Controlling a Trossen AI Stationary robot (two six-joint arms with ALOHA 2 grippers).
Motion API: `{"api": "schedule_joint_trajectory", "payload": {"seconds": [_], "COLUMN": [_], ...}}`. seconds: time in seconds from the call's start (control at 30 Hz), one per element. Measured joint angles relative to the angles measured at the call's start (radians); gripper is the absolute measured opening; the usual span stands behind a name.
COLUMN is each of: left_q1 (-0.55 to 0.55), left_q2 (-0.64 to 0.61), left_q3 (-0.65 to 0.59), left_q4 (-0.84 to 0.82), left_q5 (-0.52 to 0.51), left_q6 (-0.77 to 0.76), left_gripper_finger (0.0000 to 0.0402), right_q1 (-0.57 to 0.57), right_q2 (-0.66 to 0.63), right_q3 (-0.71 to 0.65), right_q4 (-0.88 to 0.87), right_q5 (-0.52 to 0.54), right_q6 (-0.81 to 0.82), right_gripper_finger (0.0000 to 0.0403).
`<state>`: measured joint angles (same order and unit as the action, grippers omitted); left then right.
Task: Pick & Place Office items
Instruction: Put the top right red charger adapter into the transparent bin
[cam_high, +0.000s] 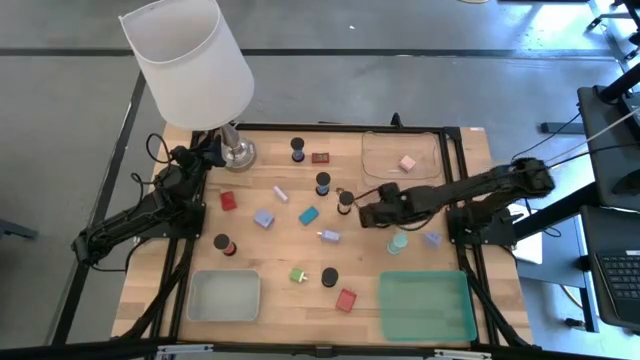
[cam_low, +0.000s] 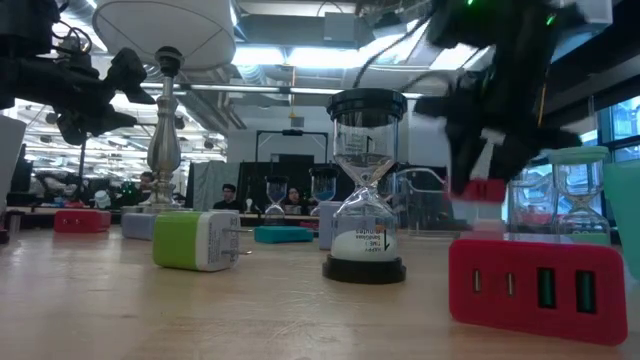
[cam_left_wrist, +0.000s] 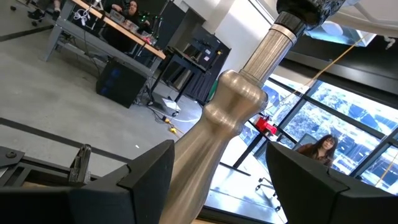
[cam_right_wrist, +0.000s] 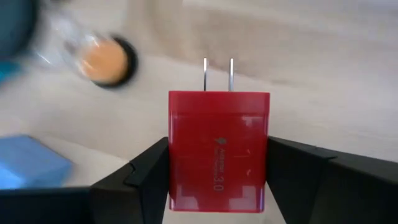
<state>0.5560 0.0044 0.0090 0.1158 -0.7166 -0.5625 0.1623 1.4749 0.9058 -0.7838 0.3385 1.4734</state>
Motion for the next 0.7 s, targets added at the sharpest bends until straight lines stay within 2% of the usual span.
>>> {"api": "schedule_joint_trajectory", "payload": {"seconds": [0.23, 0.4, 0.6, 0.7], "left_q1": [0.0, 0.0, 0.0, 0.0], "left_q2": [0.0, 0.0, 0.0, 0.0], "left_q3": [0.0, 0.0, 0.0, 0.0], "left_q4": [0.0, 0.0, 0.0, 0.0], "left_q5": [0.0, 0.0, 0.0, 0.0], "left_q6": [0.0, 0.0, 0.0, 0.0], "left_gripper_finger": [0.0251, 0.0251, 0.0251, 0.0251], "right_q1": [0.013, -0.054, -0.214, -0.318], "right_q2": [-0.264, -0.367, -0.381, -0.366], "right_q3": [0.0, 0.001, 0.001, 0.001], "right_q4": [-0.15, -0.183, -0.182, -0.167], "right_q5": [0.187, 0.287, 0.294, 0.241], "right_q6": [0.097, 0.081, -0.027, -0.118], "right_gripper_finger": [0.0217, 0.0219, 0.022, 0.022]}}
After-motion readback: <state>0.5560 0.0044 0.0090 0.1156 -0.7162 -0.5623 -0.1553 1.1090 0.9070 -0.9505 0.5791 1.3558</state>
